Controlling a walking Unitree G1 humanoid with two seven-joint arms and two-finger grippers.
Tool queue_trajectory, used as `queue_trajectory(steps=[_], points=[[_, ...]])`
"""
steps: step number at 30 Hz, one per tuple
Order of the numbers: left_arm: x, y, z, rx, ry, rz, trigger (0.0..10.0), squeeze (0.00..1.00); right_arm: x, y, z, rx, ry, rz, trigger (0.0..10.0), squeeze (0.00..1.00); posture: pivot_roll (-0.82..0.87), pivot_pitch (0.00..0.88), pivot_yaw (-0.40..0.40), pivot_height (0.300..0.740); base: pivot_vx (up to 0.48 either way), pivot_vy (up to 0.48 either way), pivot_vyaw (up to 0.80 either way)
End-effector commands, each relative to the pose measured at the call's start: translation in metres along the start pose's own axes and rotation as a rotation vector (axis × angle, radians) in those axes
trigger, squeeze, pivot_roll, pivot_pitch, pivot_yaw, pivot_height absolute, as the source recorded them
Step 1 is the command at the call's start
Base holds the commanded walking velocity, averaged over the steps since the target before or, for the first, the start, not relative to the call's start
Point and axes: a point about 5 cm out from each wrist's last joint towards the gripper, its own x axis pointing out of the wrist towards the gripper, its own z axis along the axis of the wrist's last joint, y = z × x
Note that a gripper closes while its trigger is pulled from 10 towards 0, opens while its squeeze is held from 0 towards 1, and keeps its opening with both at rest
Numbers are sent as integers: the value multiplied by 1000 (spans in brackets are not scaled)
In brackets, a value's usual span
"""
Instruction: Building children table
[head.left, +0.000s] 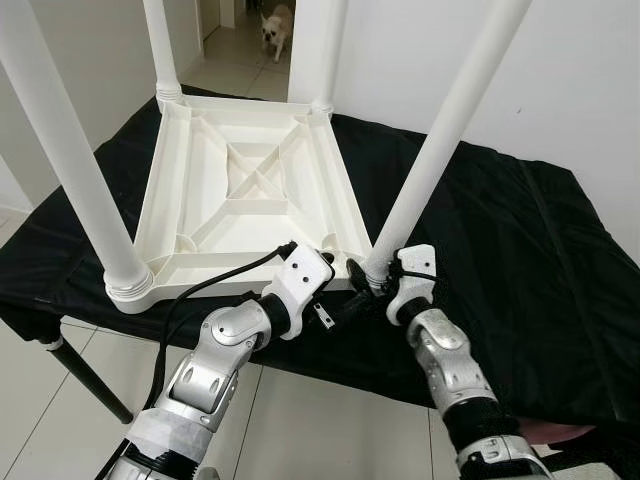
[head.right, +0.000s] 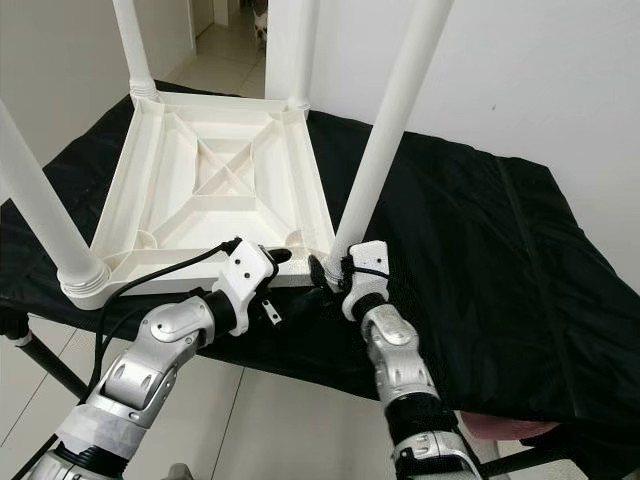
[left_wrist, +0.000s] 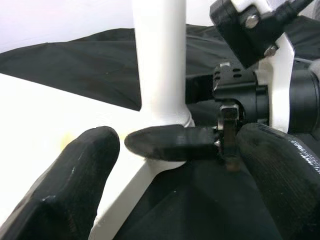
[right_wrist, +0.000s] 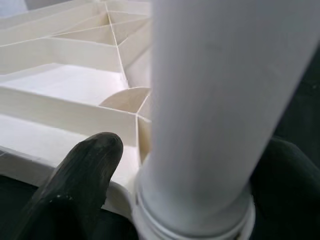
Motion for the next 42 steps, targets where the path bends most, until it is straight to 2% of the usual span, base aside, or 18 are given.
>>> queue_trajectory(steps=[1, 3, 6, 16, 17, 18, 19, 20, 26, 36, 37, 39, 42], points=[[1, 0, -1, 1, 11, 17, 10000, 0, -1, -15, 4, -29, -2, 38, 10000, 0, 15, 0, -101, 740, 0, 0, 0], [1, 1, -1, 3, 12, 16, 10000, 0, 1, -23, 7, -72, 10, 85, 10000, 0, 16, 0, -98, 740, 0, 0, 0], [0, 1, -1, 8, 13, 13, 10000, 0, 6, -26, 8, -87, 33, 128, 10000, 0, 18, 0, -93, 740, 0, 0, 0], [2, 2, 1, 17, 11, 6, 10000, 0, 14, -22, 1, -81, 100, 221, 10000, 0, 20, 0, -87, 740, 0, 0, 0], [3, 2, 2, 19, 10, 3, 10000, 0, 15, -19, -2, -68, 118, 238, 7490, 0, 20, 0, -83, 740, 0, 0, 0], [4, 1, 2, 20, 8, -2, 10000, 0, 18, -14, -5, -53, 129, 259, 2588, 0, 22, 0, -82, 740, 0, 0, 0], [4, 1, 2, 20, 8, -2, 10000, 0, 18, -14, -5, -53, 129, 259, 2588, 0, 22, 0, -82, 740, 0, 0, 0], [5, 0, 2, 23, 10, -7, 10000, 0, 20, -9, -8, -47, 137, 275, 0, 0, 22, 0, -79, 740, 0, 0, 0], [6, -2, 1, 30, 13, -18, 10000, 0, 22, 0, -13, -32, 148, 304, 0, 0, 20, 0, -77, 740, 0, 0, 0], [11, -3, 2, 27, 5, -30, 10000, 0, 17, 1, -16, 14, 107, 265, 0, 0, -9, 0, -73, 740, 0, 0, 0], [12, -4, 2, 24, 3, -33, 10000, 0, 15, 1, -15, 25, 88, 231, 10000, 0, -19, 0, -72, 740, 0, 0, 0], [12, -5, 2, 23, 2, -35, 10000, 0, 15, 0, -15, 31, 76, 208, 10000, 0, -21, 0, -73, 740, 0, 0, 0], [13, -6, 0, 19, 4, -37, 10000, 0, 15, -2, -18, -26, 102, 55, 10000, 0, -23, 0, -79, 740, 0, 0, 0]])
